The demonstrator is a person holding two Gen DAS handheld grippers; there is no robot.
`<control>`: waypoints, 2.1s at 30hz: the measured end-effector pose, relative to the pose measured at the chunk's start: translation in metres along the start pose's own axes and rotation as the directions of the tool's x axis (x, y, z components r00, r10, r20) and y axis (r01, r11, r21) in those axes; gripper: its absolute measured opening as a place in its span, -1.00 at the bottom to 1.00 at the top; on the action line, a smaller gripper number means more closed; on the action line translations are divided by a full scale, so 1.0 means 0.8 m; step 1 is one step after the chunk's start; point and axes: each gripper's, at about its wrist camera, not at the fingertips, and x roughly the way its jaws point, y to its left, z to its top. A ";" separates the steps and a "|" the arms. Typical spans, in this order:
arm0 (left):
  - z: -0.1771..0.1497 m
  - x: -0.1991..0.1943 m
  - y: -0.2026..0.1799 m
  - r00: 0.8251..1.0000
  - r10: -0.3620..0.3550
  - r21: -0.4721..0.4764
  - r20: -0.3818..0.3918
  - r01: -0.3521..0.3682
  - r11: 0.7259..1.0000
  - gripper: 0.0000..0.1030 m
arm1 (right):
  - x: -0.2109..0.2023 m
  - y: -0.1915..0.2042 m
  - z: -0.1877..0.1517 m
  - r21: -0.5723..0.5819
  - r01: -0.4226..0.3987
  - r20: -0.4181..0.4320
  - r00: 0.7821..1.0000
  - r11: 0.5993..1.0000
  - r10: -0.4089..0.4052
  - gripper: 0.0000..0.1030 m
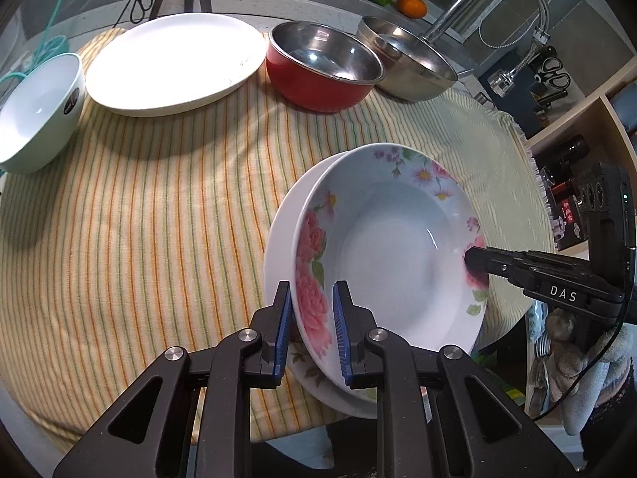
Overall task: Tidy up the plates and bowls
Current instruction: 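Lower the pink-rose plate onto the pink-blossom plate, then open the right gripper to release the stacked plate, then move the right gripper to the flat white plate and grasp its rim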
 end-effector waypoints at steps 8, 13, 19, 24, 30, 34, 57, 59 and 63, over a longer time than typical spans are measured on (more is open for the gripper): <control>0.000 0.002 -0.004 1.000 0.013 0.014 -0.005 -0.013 1.000 -0.65 | 0.001 0.005 -0.003 -0.040 0.049 -0.002 0.999 0.998 -0.049 -0.67; -0.001 0.003 -0.008 1.000 0.022 0.025 -0.007 -0.022 0.999 -0.63 | 0.001 0.014 -0.005 -0.077 0.101 0.005 0.995 0.992 -0.101 -0.66; -0.002 0.004 -0.015 0.999 0.047 0.054 -0.010 -0.046 0.997 -0.56 | 0.001 0.017 -0.006 -0.097 0.129 0.009 0.992 0.987 -0.129 -0.66; -0.003 0.006 -0.024 0.997 0.075 0.088 -0.007 -0.074 0.993 -0.52 | 0.001 0.019 -0.007 -0.101 0.143 0.010 0.990 0.985 -0.142 -0.66; -0.004 0.006 -0.022 0.998 0.066 0.077 -0.008 -0.065 0.995 -0.52 | 0.000 0.020 -0.006 -0.100 0.146 0.012 0.989 0.984 -0.145 -0.62; -0.005 0.005 -0.022 0.998 0.063 0.078 -0.009 -0.062 0.995 -0.52 | 0.000 0.020 -0.006 -0.098 0.137 0.009 0.991 0.986 -0.136 -0.58; 0.034 -0.064 0.095 0.975 0.019 -0.328 0.220 0.056 0.943 -0.52 | -0.109 0.069 0.142 -0.289 -0.031 0.176 0.981 0.957 0.085 -0.43; 0.040 -0.066 0.106 0.968 0.040 -0.368 0.248 0.055 0.928 -0.52 | -0.113 0.091 0.166 -0.348 -0.029 0.178 0.979 0.937 0.097 -0.43; 0.048 -0.063 0.123 0.955 0.067 -0.443 0.287 0.070 0.894 -0.52 | -0.106 0.139 0.212 -0.473 -0.033 0.163 0.979 0.881 0.124 -0.43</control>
